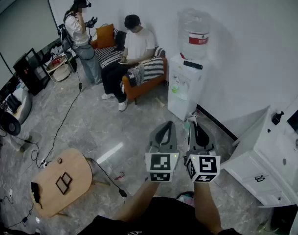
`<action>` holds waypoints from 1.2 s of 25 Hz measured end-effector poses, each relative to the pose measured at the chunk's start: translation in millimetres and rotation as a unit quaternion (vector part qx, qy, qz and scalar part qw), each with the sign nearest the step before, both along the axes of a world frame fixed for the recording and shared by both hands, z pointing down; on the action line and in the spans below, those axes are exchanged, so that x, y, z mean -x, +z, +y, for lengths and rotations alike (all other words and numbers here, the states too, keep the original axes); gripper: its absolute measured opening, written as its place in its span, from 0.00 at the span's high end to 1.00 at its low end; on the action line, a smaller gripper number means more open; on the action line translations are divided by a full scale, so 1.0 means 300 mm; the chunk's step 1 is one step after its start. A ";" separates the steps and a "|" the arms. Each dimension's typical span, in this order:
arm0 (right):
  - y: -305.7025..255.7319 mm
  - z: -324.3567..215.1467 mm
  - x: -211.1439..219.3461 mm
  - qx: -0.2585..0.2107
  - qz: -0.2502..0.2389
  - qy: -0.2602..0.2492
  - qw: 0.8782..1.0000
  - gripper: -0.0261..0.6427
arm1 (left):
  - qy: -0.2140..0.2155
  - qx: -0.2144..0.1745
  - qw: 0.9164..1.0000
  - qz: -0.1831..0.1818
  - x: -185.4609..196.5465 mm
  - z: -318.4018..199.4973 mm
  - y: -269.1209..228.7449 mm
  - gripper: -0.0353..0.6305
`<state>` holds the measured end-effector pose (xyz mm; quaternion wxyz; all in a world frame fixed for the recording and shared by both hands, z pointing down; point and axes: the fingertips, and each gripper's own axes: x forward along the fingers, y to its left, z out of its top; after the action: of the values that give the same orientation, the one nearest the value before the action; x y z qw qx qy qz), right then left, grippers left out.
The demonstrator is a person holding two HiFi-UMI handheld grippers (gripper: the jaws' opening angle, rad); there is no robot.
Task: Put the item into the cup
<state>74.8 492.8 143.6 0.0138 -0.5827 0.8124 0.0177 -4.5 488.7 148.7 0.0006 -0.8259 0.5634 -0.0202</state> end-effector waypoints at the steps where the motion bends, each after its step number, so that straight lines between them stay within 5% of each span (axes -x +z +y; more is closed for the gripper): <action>1: -0.009 -0.007 -0.002 -0.005 0.000 0.001 1.000 0.94 | 0.000 -0.001 1.000 0.000 -0.003 -0.006 -0.003 0.93; 17: -0.030 -0.018 -0.041 -0.015 -0.005 0.002 1.000 0.94 | 0.007 -0.009 1.000 0.003 -0.046 -0.014 -0.015 0.93; 30: 0.009 0.037 -0.050 -0.010 -0.006 -0.047 0.999 0.94 | -0.010 -0.006 1.000 0.009 -0.064 0.053 0.023 0.93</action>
<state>89.7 503.9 146.2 0.0257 -0.5435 0.8387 0.0213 14.7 504.6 155.7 0.0007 -0.8204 0.5717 -0.0092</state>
